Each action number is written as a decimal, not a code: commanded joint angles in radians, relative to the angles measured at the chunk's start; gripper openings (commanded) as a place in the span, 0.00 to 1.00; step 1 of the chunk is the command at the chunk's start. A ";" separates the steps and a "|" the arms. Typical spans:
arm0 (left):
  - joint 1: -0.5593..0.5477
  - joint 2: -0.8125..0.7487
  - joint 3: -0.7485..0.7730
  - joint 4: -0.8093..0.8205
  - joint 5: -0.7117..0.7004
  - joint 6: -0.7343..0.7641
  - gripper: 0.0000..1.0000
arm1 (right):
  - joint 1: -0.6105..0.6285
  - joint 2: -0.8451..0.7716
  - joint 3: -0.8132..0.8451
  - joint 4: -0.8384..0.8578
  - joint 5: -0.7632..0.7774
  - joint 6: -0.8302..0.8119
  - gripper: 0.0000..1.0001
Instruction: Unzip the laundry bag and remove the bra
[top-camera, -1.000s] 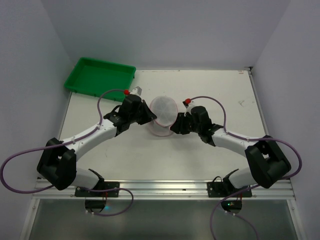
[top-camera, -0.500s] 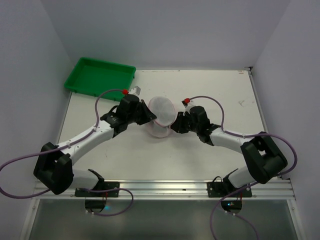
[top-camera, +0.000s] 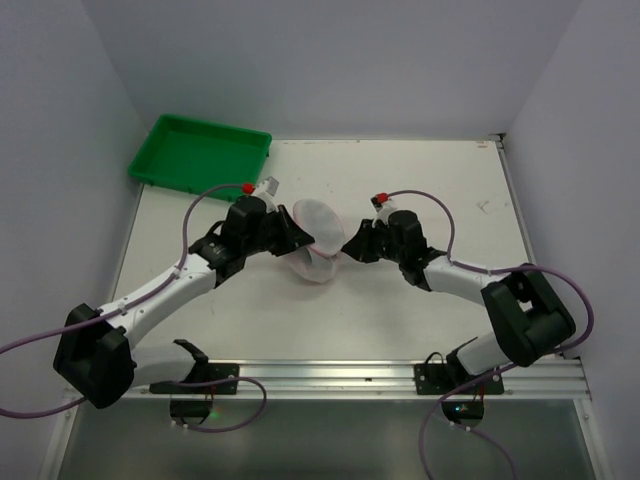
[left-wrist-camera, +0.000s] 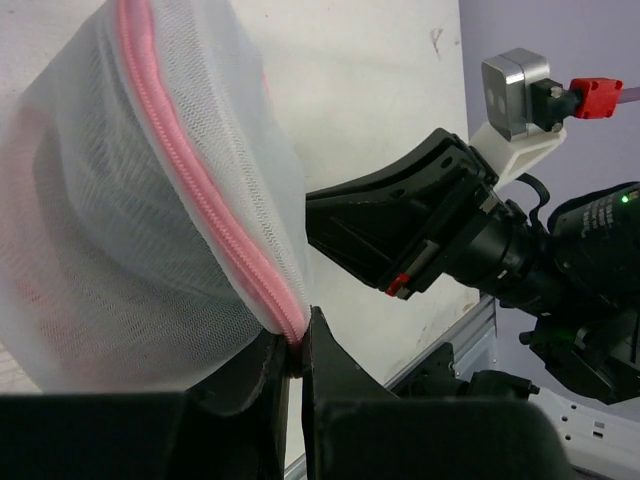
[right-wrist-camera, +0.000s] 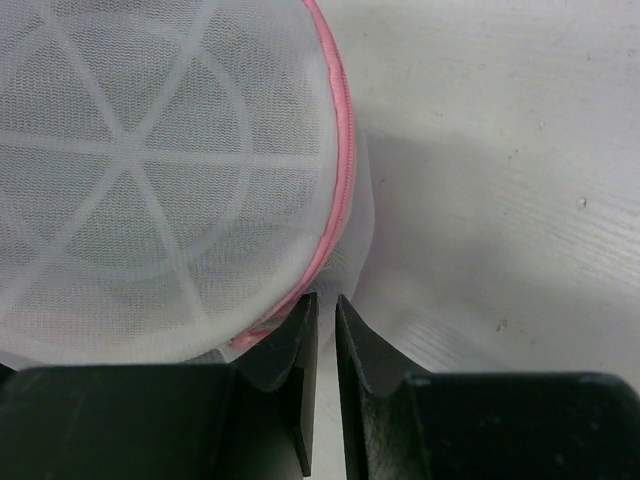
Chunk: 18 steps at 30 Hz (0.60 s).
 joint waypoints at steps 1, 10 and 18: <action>0.025 -0.060 -0.020 0.118 0.056 0.017 0.00 | -0.014 -0.001 0.007 0.071 -0.086 0.031 0.15; 0.051 -0.021 -0.005 0.184 0.064 0.034 0.00 | -0.012 -0.215 -0.067 -0.028 -0.074 -0.044 0.23; 0.053 -0.019 0.026 0.138 0.069 0.086 0.00 | -0.011 -0.324 -0.021 -0.078 -0.057 -0.114 0.26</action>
